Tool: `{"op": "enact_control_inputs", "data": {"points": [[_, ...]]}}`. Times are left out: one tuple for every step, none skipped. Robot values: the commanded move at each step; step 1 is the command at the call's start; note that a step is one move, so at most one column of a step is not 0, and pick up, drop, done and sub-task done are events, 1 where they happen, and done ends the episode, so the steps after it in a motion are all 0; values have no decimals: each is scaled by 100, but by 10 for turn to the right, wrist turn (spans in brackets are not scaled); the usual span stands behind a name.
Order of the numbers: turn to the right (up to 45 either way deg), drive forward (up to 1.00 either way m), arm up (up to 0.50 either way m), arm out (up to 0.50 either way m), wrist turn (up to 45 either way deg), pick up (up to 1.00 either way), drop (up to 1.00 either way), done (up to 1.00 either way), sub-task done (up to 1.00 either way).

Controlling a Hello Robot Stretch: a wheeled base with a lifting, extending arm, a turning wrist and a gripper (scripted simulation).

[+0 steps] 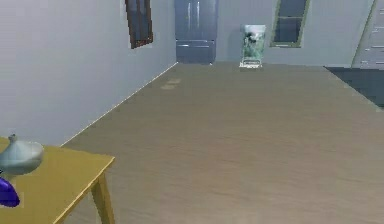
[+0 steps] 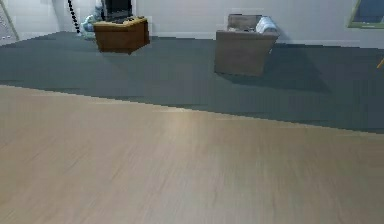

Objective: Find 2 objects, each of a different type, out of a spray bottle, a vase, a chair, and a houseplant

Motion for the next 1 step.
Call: {"op": "enact_control_inputs", "data": {"points": [[0,15,0,0,0,0,0,0,0]]}}
